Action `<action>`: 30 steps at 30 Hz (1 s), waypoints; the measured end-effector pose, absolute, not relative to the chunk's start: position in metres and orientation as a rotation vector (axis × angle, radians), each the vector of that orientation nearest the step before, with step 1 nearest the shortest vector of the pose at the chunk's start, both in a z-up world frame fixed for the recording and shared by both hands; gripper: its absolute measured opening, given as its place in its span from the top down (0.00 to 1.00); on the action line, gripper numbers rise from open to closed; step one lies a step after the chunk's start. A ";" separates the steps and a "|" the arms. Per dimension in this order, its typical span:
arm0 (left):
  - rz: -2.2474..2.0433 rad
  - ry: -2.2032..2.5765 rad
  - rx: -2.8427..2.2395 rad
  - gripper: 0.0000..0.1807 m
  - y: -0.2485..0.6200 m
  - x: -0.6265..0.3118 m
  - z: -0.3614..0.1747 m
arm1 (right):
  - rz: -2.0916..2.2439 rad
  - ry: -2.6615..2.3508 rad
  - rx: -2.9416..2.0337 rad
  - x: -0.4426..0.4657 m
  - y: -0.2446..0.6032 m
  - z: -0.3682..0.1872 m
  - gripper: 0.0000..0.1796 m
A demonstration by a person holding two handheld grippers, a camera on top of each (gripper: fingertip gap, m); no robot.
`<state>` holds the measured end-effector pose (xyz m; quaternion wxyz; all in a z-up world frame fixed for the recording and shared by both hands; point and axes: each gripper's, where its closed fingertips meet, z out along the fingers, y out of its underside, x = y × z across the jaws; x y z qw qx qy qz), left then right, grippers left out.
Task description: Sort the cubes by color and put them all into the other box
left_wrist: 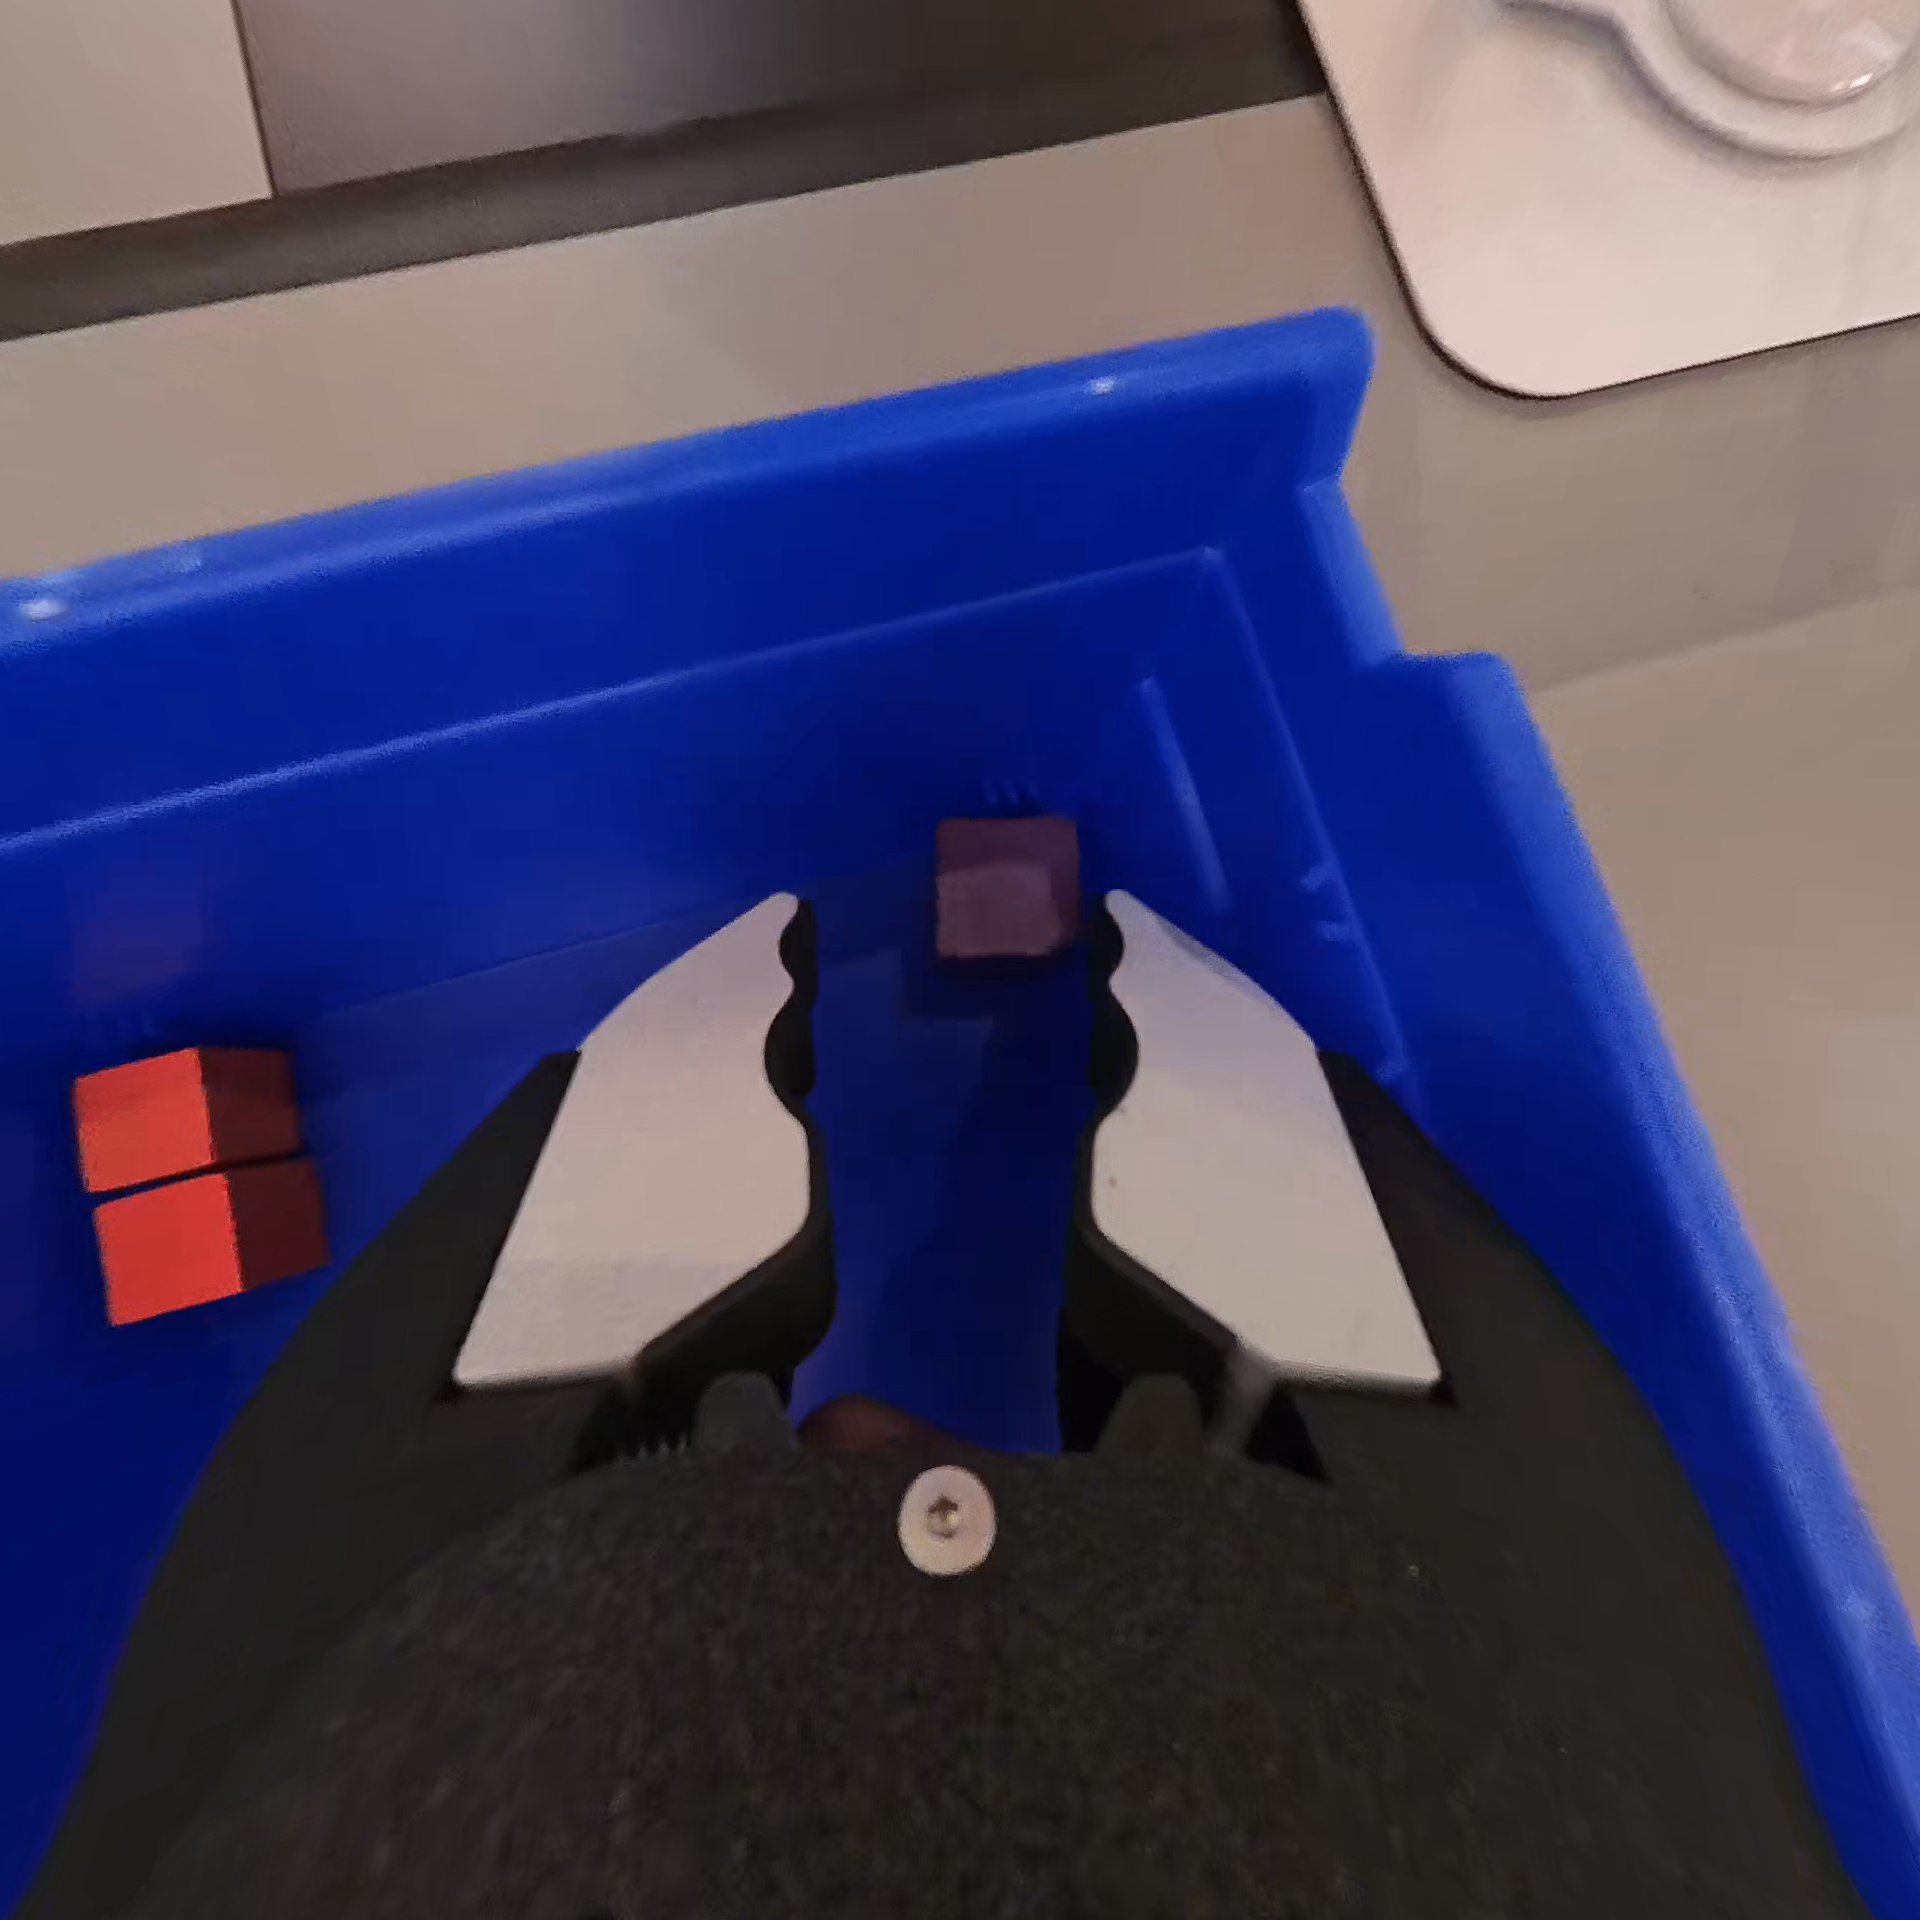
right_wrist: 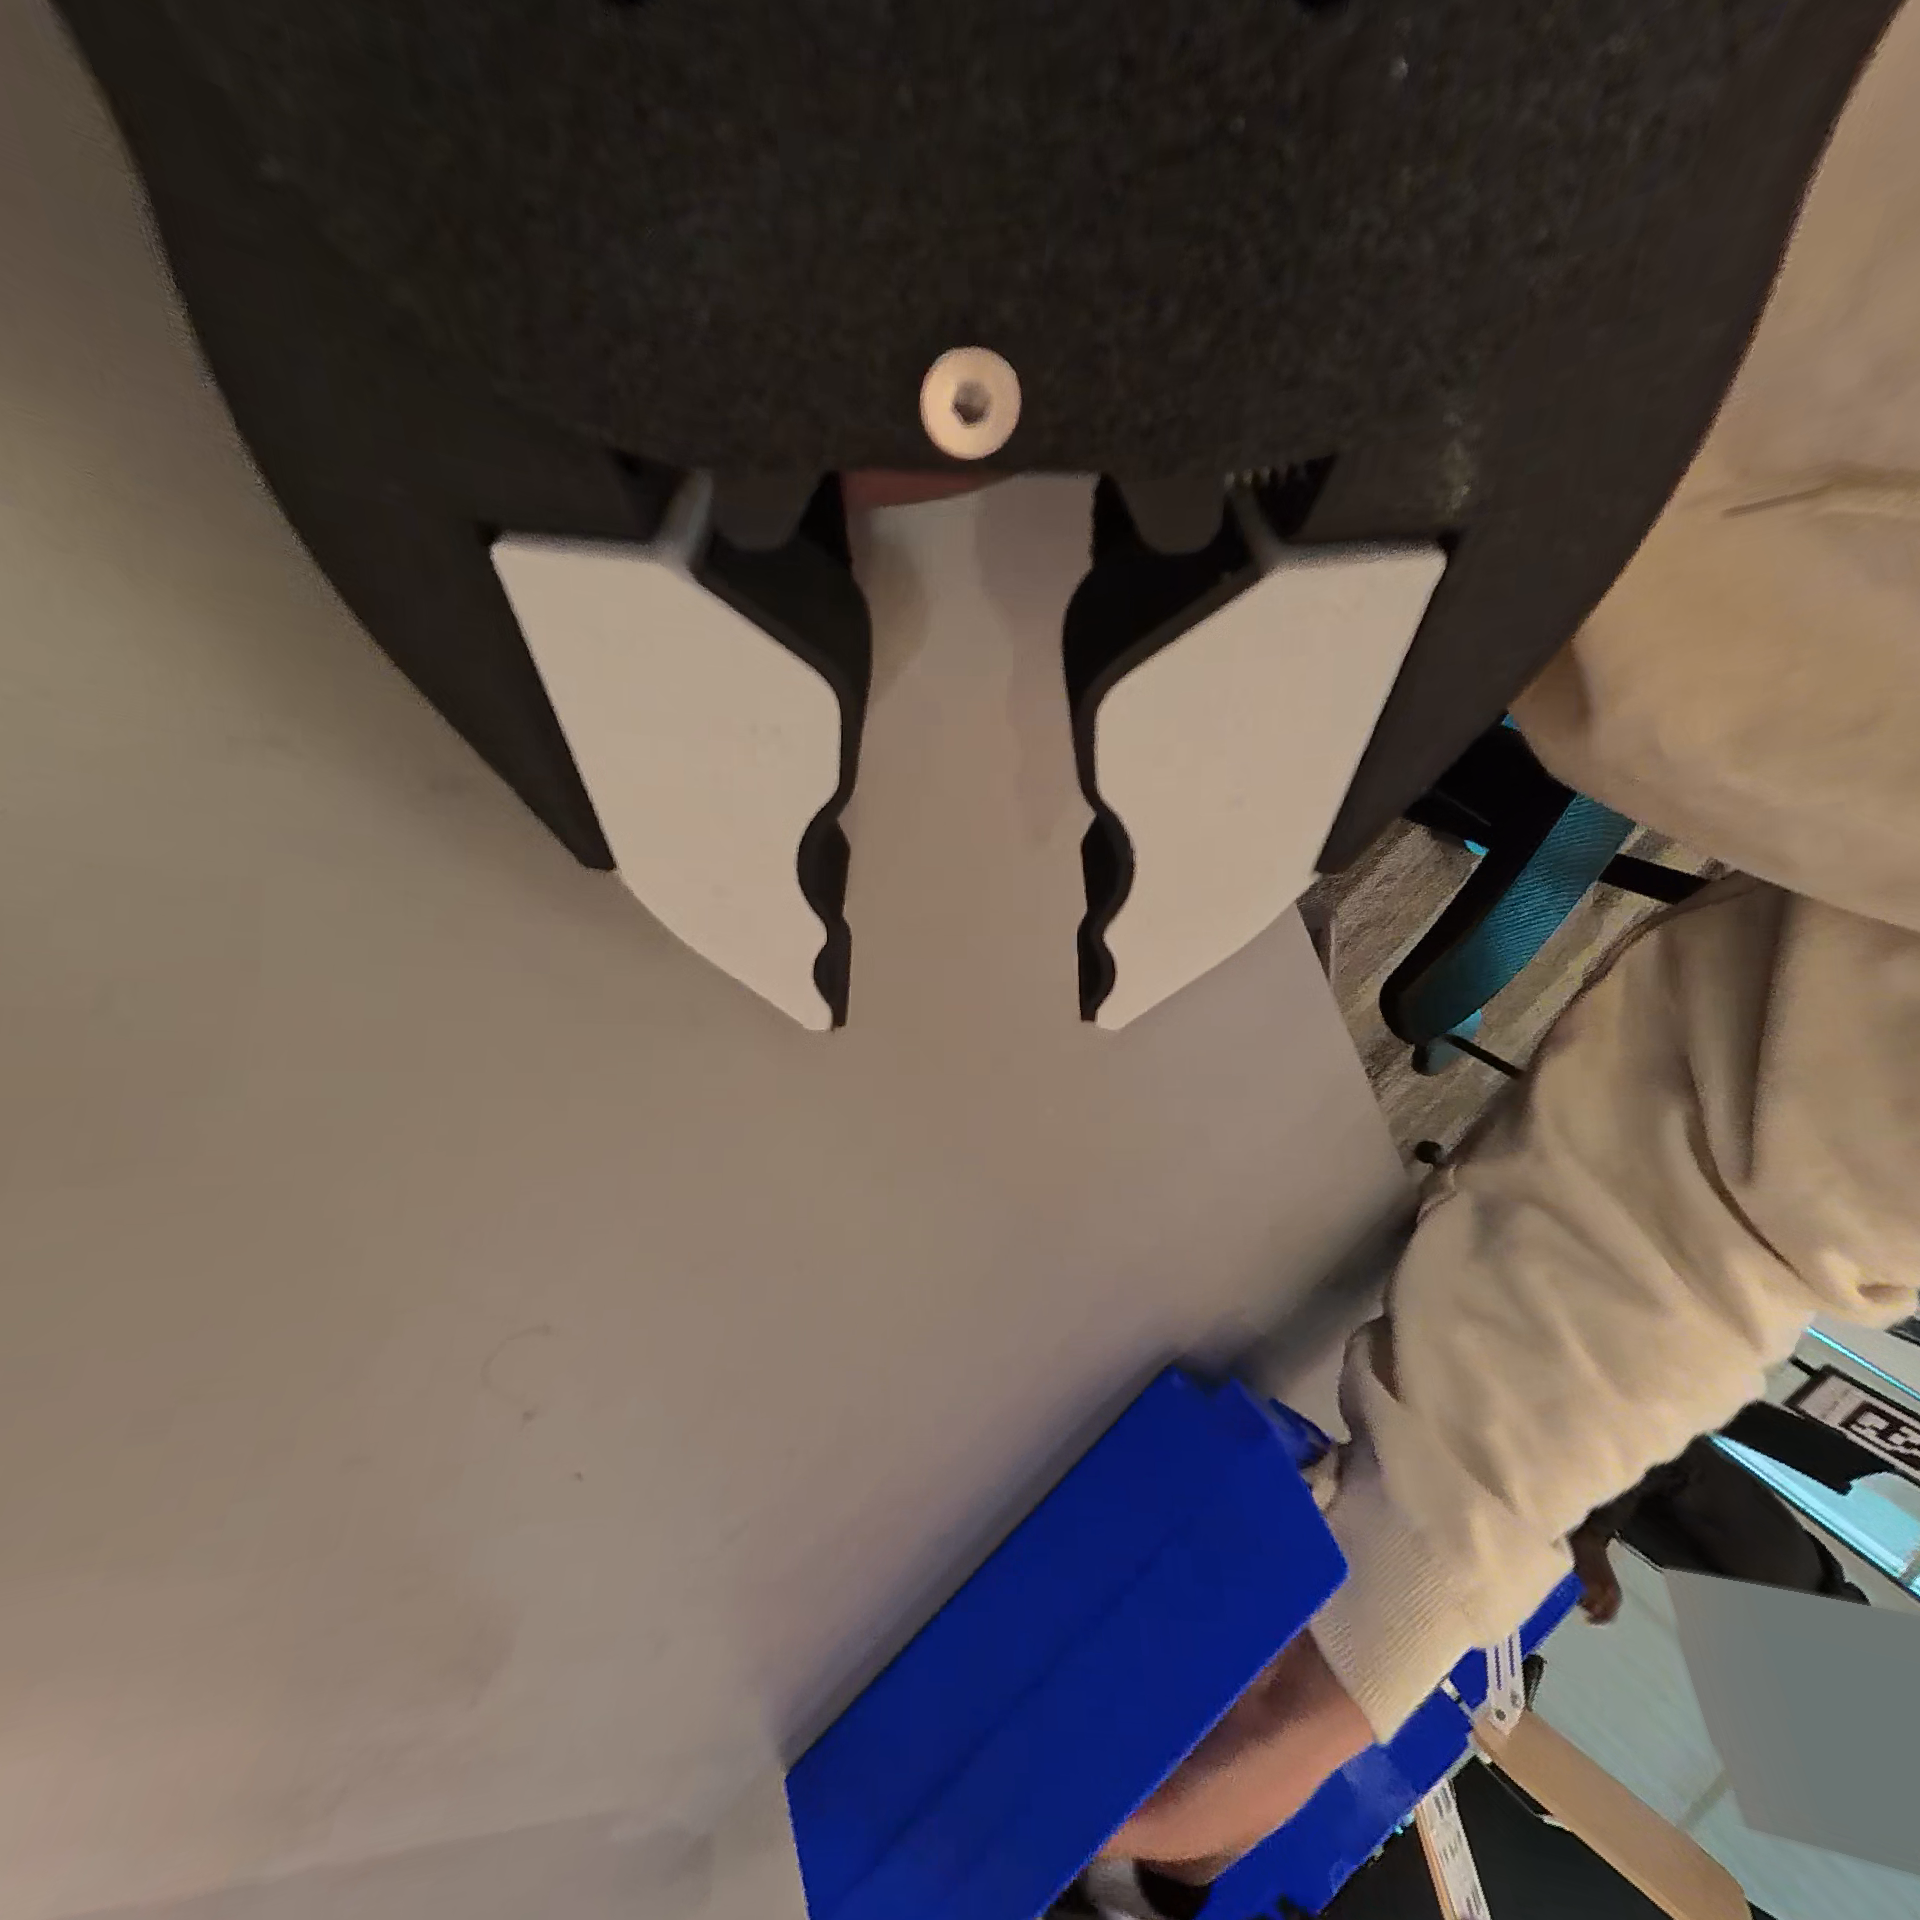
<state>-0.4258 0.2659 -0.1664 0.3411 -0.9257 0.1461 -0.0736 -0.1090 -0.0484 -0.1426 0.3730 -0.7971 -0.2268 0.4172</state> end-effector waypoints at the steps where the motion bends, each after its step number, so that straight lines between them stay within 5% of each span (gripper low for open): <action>1: -0.186 0.373 -2.434 0.74 0.267 -0.425 -0.173 | 1.072 -0.589 -2.043 -0.110 -0.049 -0.143 0.77; 3: -0.175 0.374 -2.461 0.84 0.269 -0.424 -0.185 | 1.074 -0.605 -2.041 -0.112 -0.051 -0.143 0.77; 9: -0.134 0.378 -2.454 0.84 0.268 -0.429 -0.185 | 1.091 -0.640 -2.036 -0.116 -0.058 -0.143 0.78; 23: -0.450 0.617 -1.785 0.84 0.104 -0.432 -0.046 | 1.095 -0.493 -1.921 -0.081 -0.046 -0.109 0.80; 30: -0.763 0.799 -1.561 0.84 0.036 -0.367 -0.017 | 1.577 -0.291 -1.782 -0.097 -0.029 -0.079 0.80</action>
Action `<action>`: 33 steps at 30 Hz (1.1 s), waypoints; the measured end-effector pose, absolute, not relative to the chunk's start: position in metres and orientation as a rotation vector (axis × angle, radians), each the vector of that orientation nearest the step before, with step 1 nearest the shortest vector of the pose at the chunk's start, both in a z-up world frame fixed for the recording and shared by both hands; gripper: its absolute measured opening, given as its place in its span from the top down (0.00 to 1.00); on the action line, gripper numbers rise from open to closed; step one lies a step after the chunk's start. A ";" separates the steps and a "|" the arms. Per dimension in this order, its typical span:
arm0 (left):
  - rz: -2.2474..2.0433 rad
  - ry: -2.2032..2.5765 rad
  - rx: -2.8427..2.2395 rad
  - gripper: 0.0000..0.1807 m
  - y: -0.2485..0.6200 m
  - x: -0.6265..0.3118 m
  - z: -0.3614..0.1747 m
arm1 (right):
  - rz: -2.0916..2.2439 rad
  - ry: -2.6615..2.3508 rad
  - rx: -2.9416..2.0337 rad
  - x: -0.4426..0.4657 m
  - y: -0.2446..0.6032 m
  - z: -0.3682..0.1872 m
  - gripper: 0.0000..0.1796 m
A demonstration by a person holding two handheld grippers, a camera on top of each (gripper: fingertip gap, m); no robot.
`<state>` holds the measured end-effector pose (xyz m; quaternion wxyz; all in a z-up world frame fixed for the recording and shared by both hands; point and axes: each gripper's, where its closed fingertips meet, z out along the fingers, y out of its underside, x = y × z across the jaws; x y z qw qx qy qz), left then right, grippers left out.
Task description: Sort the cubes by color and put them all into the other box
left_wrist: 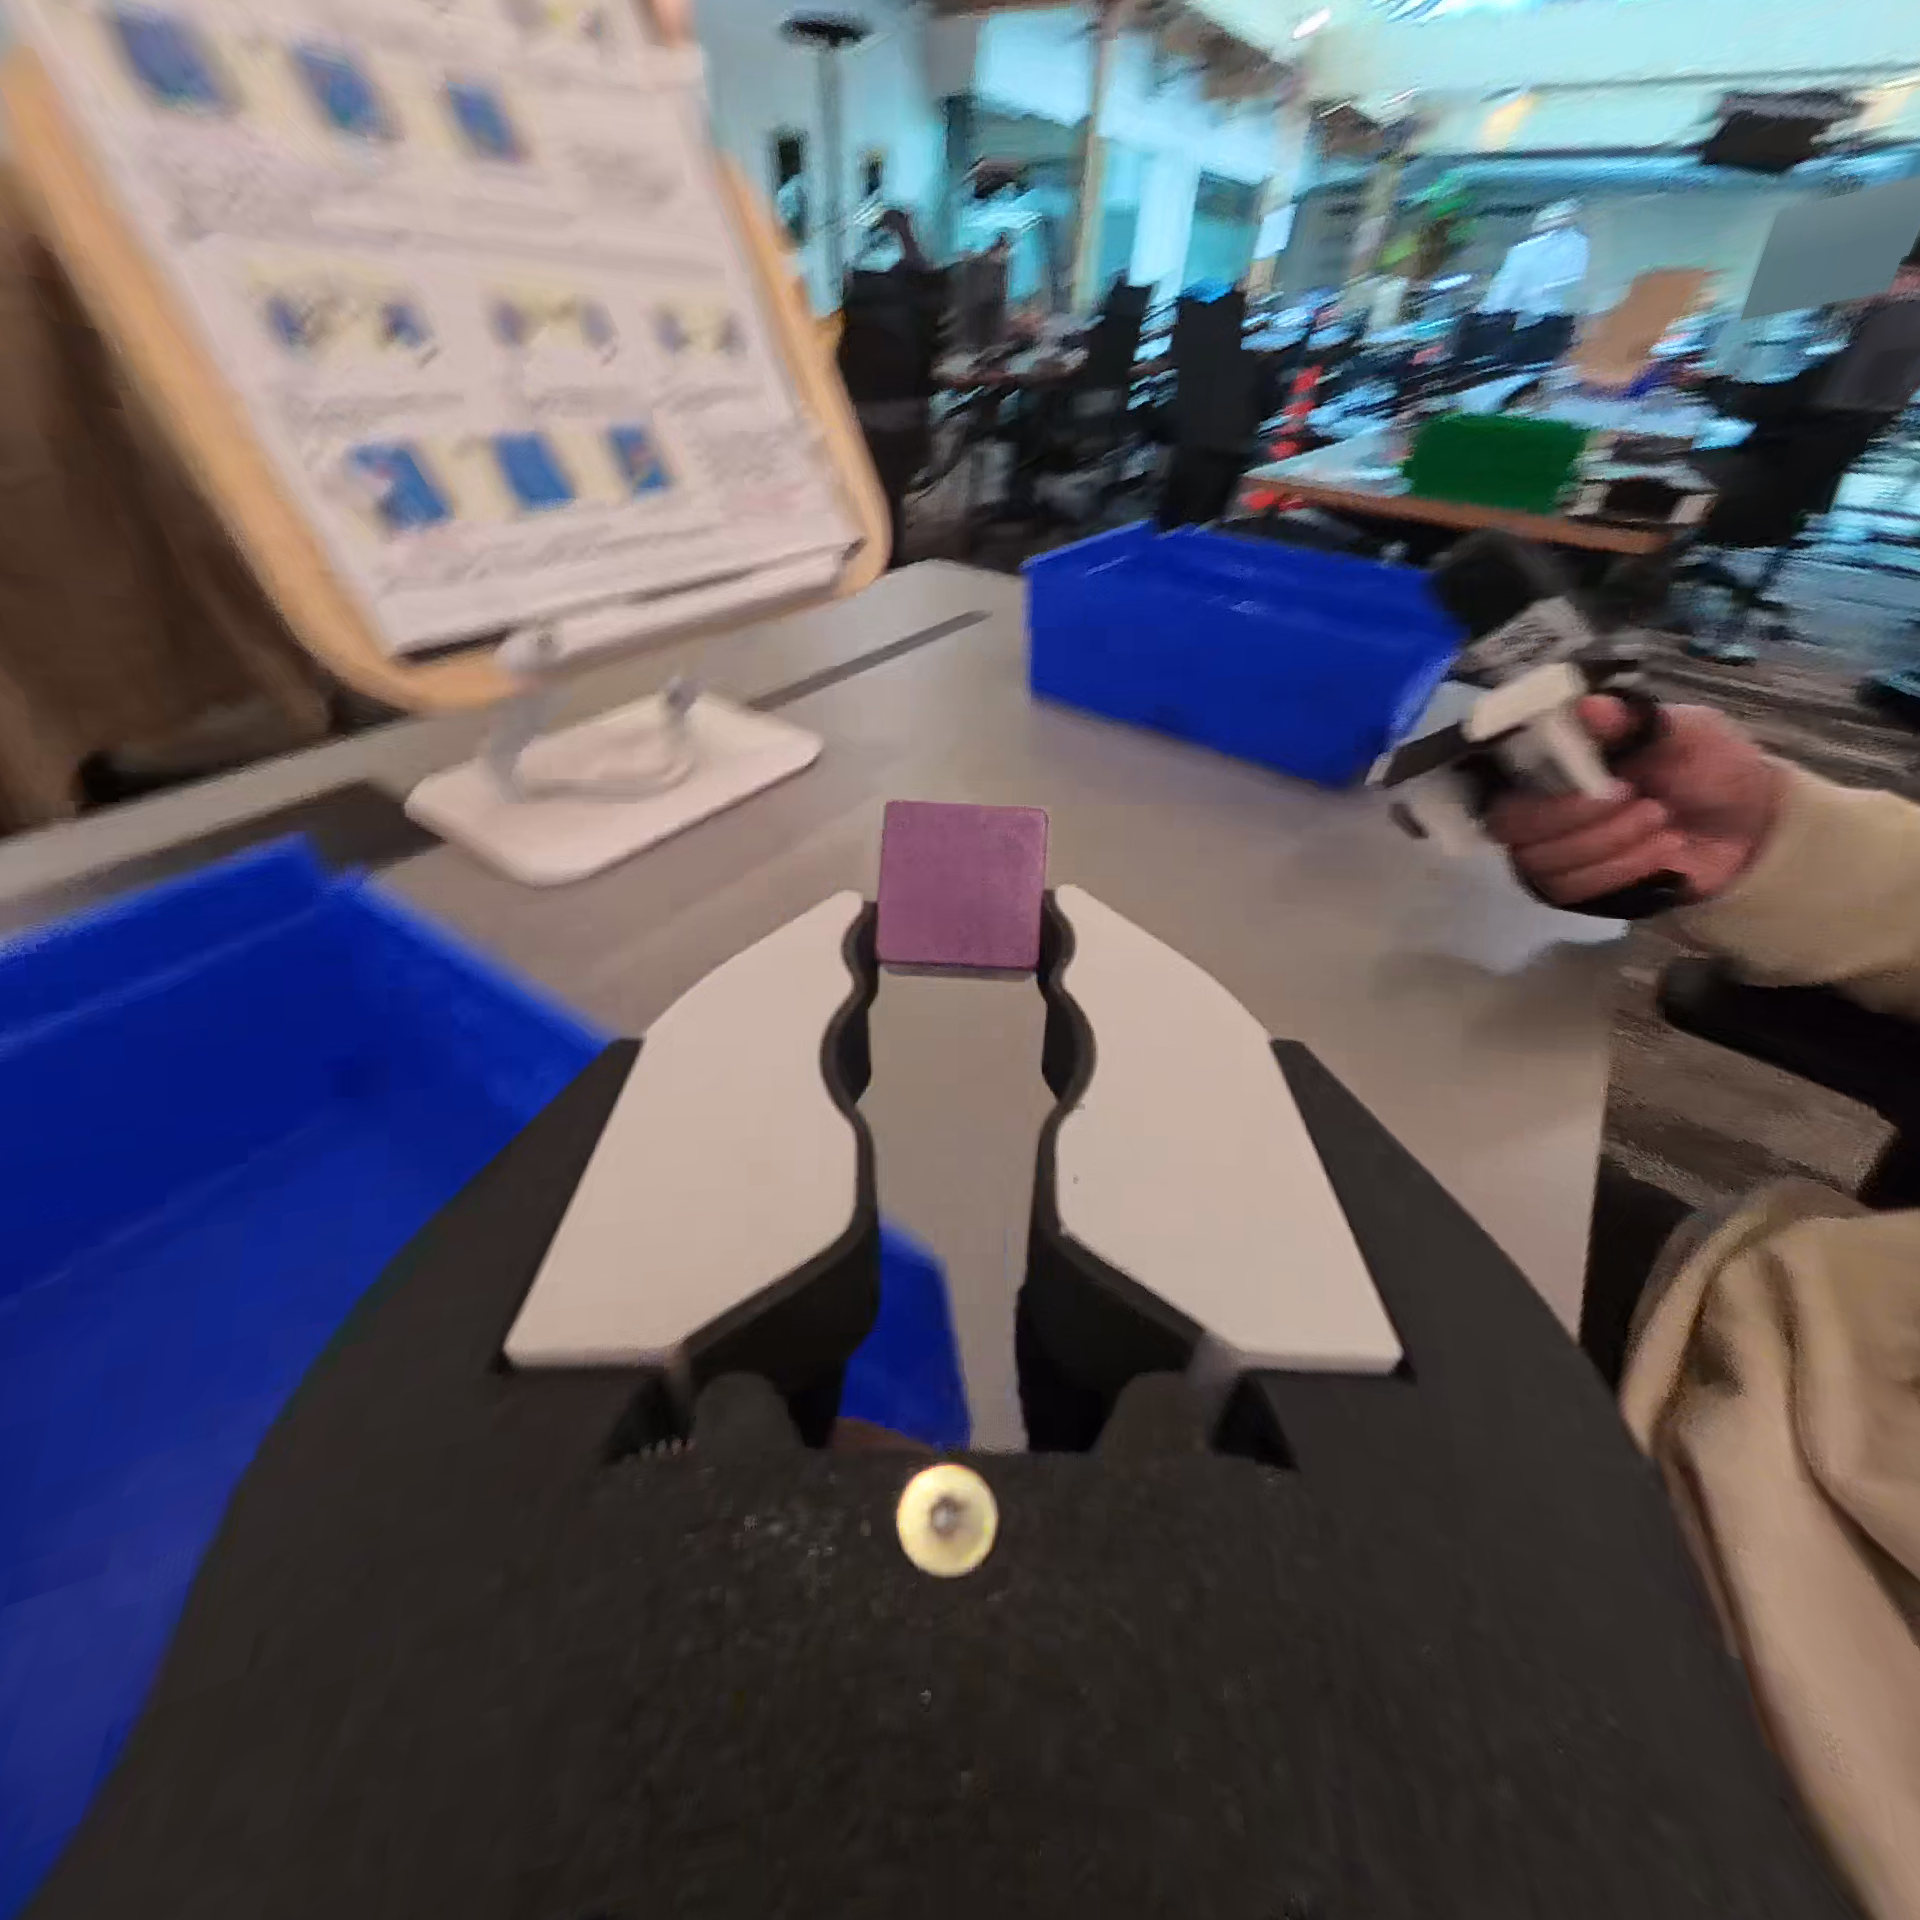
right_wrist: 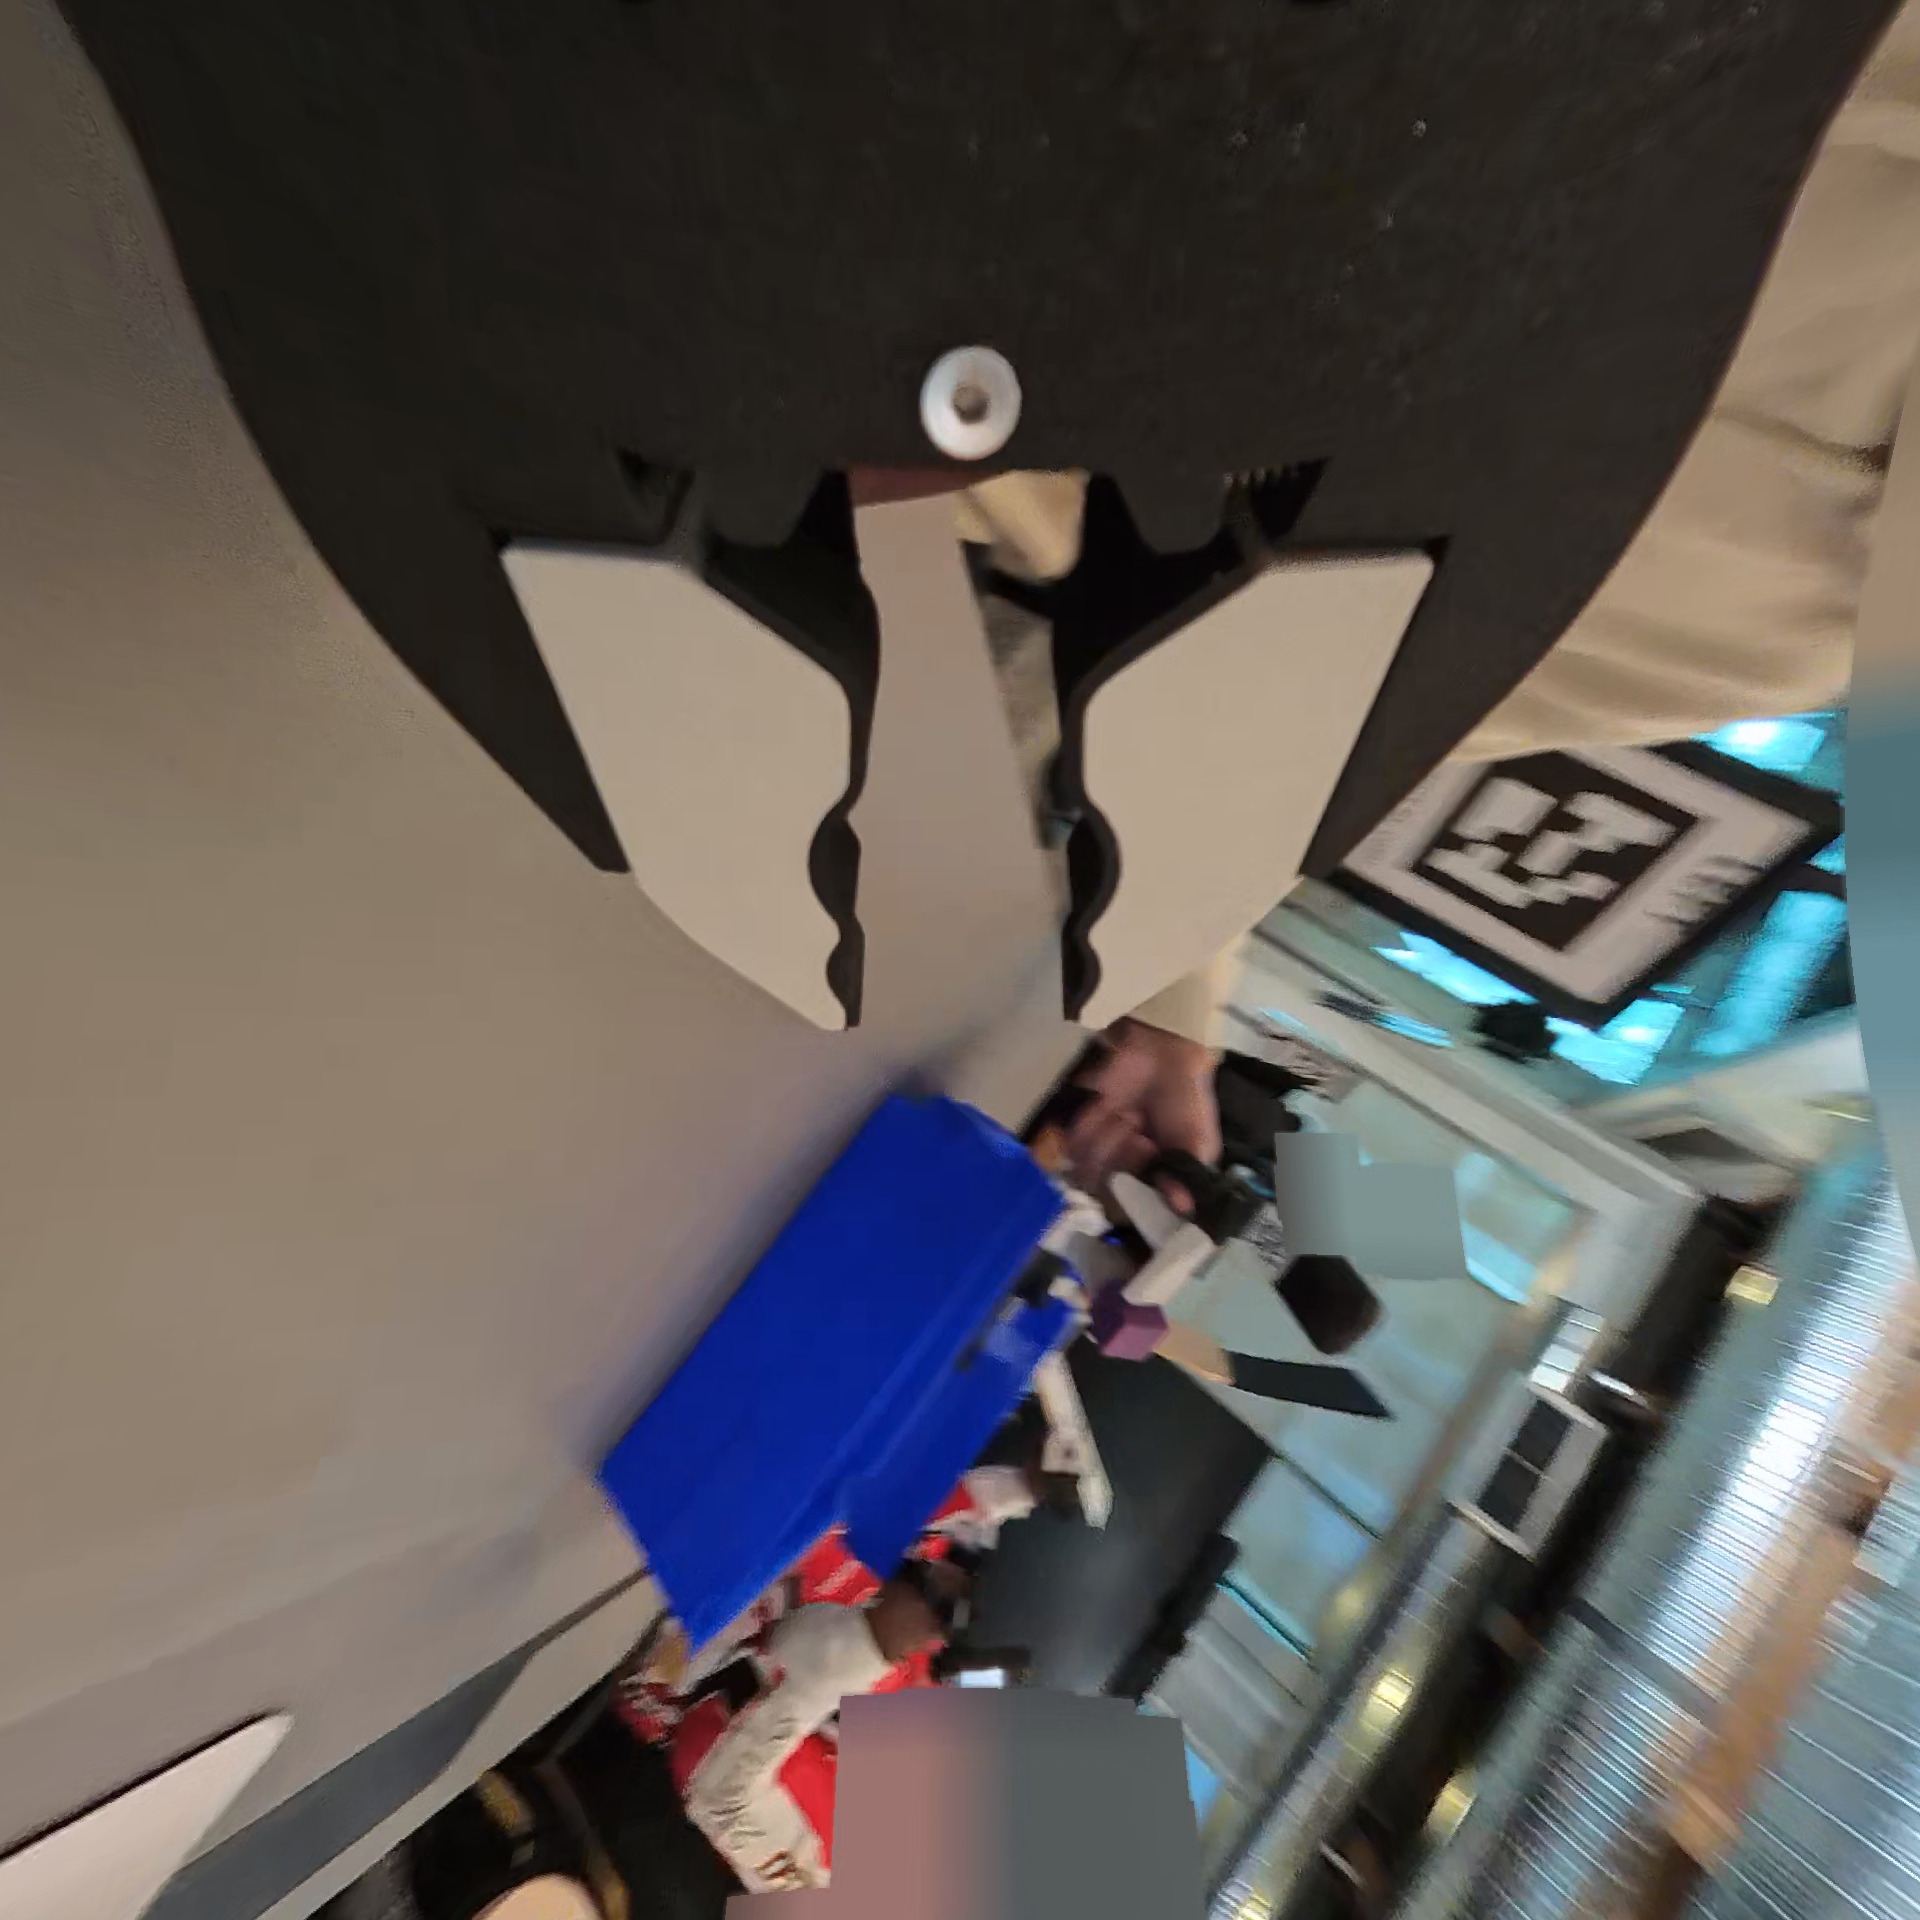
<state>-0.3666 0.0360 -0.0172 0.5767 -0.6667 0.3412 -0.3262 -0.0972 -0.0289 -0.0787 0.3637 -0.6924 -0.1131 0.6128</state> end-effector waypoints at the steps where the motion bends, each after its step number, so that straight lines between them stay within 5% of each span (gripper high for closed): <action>1: -0.781 0.855 -1.495 0.84 0.030 -0.352 -0.008 | 1.698 -0.275 -1.756 -0.105 -0.027 -0.072 0.79; 7: -0.830 1.193 -1.297 0.84 0.004 -0.246 0.008 | 2.432 -0.172 -1.484 -0.158 -0.021 -0.019 0.73; 13: -0.963 1.310 -1.240 0.84 -0.008 -0.162 -0.004 | 2.603 -0.117 -1.317 -0.177 -0.012 -0.002 0.69; 17: -0.953 1.325 -1.250 0.84 -0.009 -0.135 -0.025 | 2.620 -0.089 -1.232 -0.159 -0.009 -0.005 0.84; 19: -0.935 1.293 -1.319 0.83 -0.009 -0.132 -0.034 | 2.578 -0.085 -1.301 -0.153 -0.008 -0.015 0.84; 22: -0.892 1.235 -1.424 0.68 -0.015 -0.141 -0.043 | 2.459 -0.111 -1.350 -0.137 -0.014 -0.020 0.84; 33: -0.804 0.883 -1.636 0.74 -0.045 -0.215 -0.073 | 1.523 -0.357 -1.582 -0.053 -0.048 -0.023 0.84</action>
